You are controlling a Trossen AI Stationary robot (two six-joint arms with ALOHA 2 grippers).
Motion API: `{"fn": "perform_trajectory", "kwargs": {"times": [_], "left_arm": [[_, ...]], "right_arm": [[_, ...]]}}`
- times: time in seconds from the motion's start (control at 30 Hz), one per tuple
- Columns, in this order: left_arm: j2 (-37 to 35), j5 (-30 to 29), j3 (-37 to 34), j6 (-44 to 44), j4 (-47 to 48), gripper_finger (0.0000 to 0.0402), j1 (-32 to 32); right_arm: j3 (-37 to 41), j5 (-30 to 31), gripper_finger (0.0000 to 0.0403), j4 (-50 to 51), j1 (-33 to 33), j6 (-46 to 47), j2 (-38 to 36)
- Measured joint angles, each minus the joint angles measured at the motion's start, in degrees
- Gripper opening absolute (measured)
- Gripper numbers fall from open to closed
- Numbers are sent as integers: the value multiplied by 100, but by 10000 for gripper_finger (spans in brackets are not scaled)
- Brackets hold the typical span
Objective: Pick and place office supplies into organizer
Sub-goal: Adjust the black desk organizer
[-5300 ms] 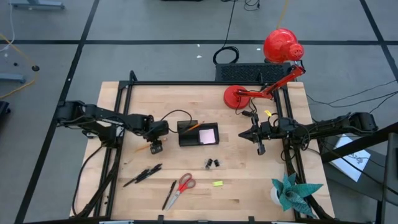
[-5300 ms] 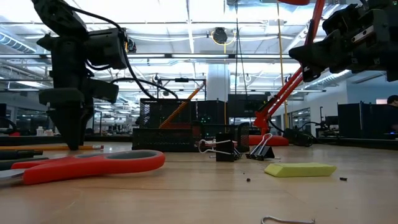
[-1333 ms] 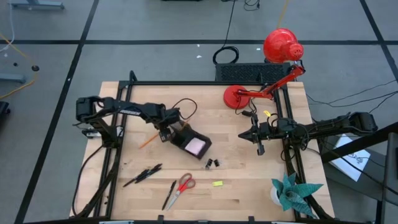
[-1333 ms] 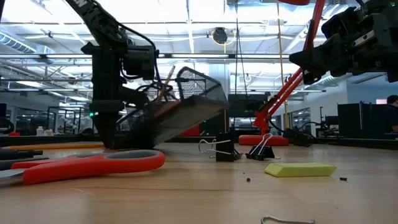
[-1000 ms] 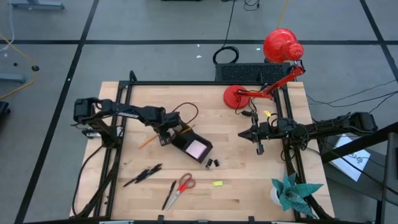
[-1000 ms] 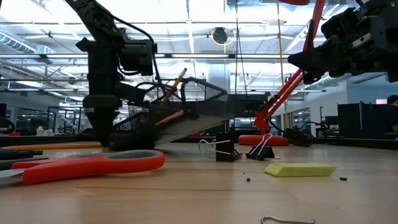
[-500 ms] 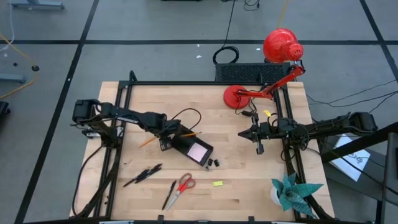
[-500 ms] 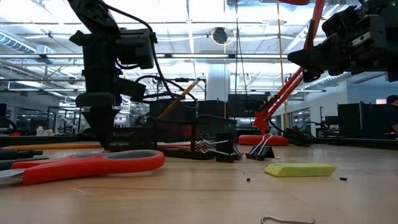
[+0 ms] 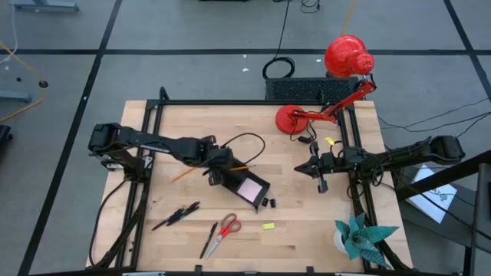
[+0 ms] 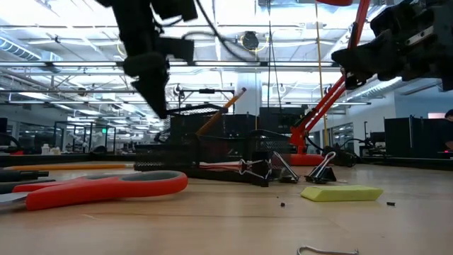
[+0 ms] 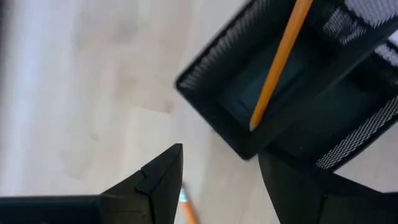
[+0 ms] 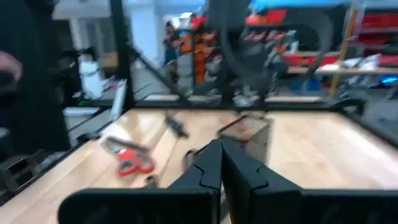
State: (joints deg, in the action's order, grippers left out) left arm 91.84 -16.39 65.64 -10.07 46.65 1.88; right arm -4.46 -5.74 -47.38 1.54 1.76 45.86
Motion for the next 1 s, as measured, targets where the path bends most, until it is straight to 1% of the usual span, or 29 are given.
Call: {"fn": "perform_trajectory", "kwargs": {"times": [0.07, 0.13, 0.23, 0.3, 0.37, 0.47, 0.6, 0.73, 0.9, 1.0], "left_arm": [[-153, -327, 77, -2, 105, 216, 105], [-383, -580, 89, -10, 71, 216, 171], [-970, -935, -88, -145, 10, 216, 268], [-1455, -1077, -277, -246, -223, 216, 373], [-1918, -1088, -557, -286, -505, 216, 532], [-2488, -1091, -1066, -360, -1079, 216, 839], [-2972, -1279, -1707, -426, -1641, 216, 1309], [-3166, -1395, -2052, -465, -2030, 216, 1659], [-3225, -1566, -2077, -374, -2025, 216, 1862], [-3244, -1618, -2070, -172, -2207, 216, 1910]], "right_arm": [[-202, 13, 0, -27, 273, -2, 208], [-482, 162, 0, -78, 607, -20, 569], [-985, 505, 0, -21, 1135, -161, 1445], [-1362, 732, 0, -5, 1398, -267, 2067], [-1764, 866, 0, -39, 1520, -300, 2676], [-2258, 876, 0, 118, 1518, -245, 3423], [-2785, 898, 0, 132, 1516, -181, 4231], [-3138, 1021, 0, 544, 1423, 40, 4694], [-3230, 1249, 0, 826, 1426, 367, 5071], [-3233, 1357, 0, 1083, 1414, 516, 5085]]}}
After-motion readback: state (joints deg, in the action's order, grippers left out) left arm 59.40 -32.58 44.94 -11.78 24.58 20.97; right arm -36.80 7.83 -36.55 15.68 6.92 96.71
